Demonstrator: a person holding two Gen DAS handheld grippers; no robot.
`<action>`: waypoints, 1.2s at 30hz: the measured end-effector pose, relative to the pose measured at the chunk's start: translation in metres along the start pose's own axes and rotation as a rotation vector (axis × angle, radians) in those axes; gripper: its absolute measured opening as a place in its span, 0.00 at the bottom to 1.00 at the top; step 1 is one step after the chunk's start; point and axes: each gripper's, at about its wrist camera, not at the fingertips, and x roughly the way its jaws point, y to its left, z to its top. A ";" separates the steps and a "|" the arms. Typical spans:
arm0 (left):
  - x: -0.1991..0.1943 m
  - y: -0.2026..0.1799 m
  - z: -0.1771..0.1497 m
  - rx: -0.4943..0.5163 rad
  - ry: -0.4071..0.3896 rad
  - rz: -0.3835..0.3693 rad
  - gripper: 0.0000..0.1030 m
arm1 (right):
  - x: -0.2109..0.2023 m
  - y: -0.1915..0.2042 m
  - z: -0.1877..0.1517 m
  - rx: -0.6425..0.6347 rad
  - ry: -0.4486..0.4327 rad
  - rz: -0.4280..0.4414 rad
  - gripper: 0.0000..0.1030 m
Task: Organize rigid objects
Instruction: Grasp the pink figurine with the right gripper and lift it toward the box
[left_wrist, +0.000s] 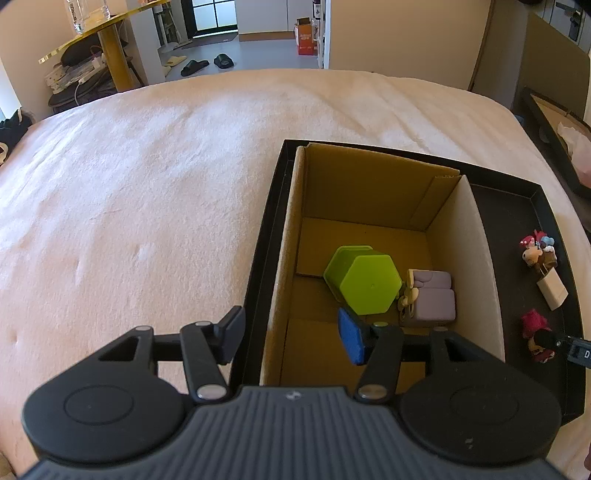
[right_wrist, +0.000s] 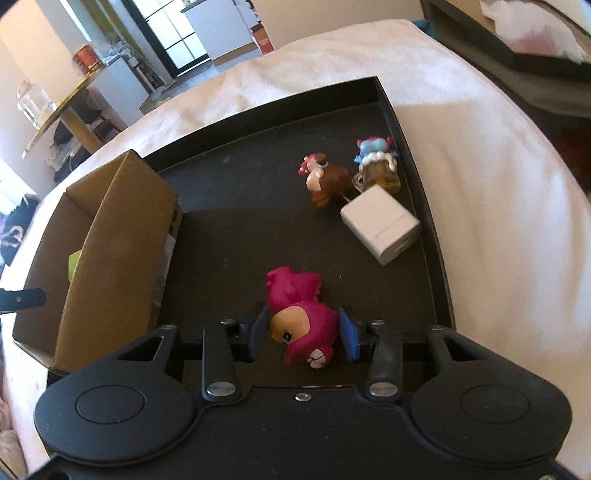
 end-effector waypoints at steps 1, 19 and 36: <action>0.000 0.000 0.000 0.000 0.000 0.000 0.53 | -0.001 -0.001 0.000 0.006 -0.003 0.012 0.41; 0.014 0.011 -0.003 -0.027 0.011 -0.014 0.53 | 0.014 0.008 0.002 -0.072 -0.018 0.000 0.69; 0.008 0.014 -0.005 -0.038 -0.010 -0.034 0.53 | -0.012 0.023 0.011 -0.078 -0.074 -0.025 0.42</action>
